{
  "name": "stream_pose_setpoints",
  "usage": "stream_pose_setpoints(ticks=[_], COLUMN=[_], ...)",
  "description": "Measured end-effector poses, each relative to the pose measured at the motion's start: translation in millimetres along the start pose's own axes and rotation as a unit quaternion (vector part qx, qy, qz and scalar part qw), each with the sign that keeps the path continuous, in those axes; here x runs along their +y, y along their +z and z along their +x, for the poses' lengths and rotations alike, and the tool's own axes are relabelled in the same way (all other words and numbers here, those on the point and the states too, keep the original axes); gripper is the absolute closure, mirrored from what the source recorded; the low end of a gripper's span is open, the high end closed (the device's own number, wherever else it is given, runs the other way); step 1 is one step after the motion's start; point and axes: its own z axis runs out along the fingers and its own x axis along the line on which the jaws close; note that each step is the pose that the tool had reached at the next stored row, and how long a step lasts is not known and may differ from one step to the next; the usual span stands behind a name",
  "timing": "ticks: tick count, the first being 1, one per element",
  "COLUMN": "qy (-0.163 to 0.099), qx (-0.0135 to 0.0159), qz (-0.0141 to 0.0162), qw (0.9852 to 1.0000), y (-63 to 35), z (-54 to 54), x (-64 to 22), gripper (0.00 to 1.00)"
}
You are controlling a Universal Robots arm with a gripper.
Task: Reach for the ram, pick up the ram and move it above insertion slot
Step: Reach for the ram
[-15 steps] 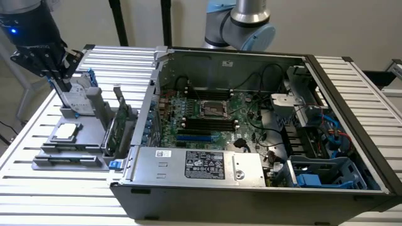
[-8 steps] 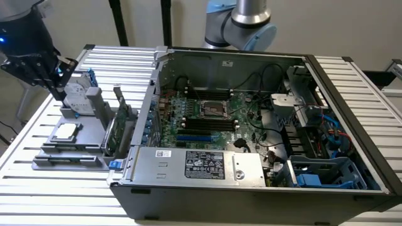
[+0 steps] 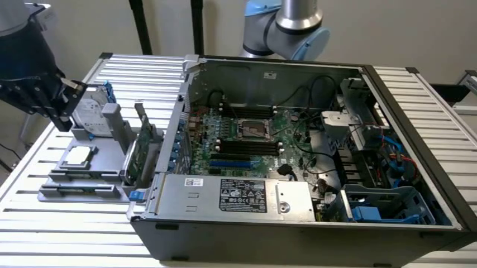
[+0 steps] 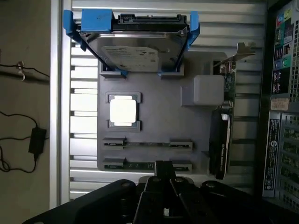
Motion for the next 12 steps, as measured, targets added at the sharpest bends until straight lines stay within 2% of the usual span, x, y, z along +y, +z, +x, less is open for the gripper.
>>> stream_pose_setpoints(ticks=[2, 4, 7, 12], qy=[0.000, -0.004, -0.030, -0.075], qx=[0.0021, 0.0025, 0.0035, 0.0053], qz=[-0.0001, 0.0000, 0.0006, 0.0016], qw=[1.0000, 1.0000, 0.9995, 0.9971], y=[-0.6, -1.0, -1.1, -1.1], z=[-2.8, -3.6, -3.6, -3.7], x=[-3.6, -4.4, -4.4, -4.4], gripper=[0.89, 0.89, 0.89, 0.89])
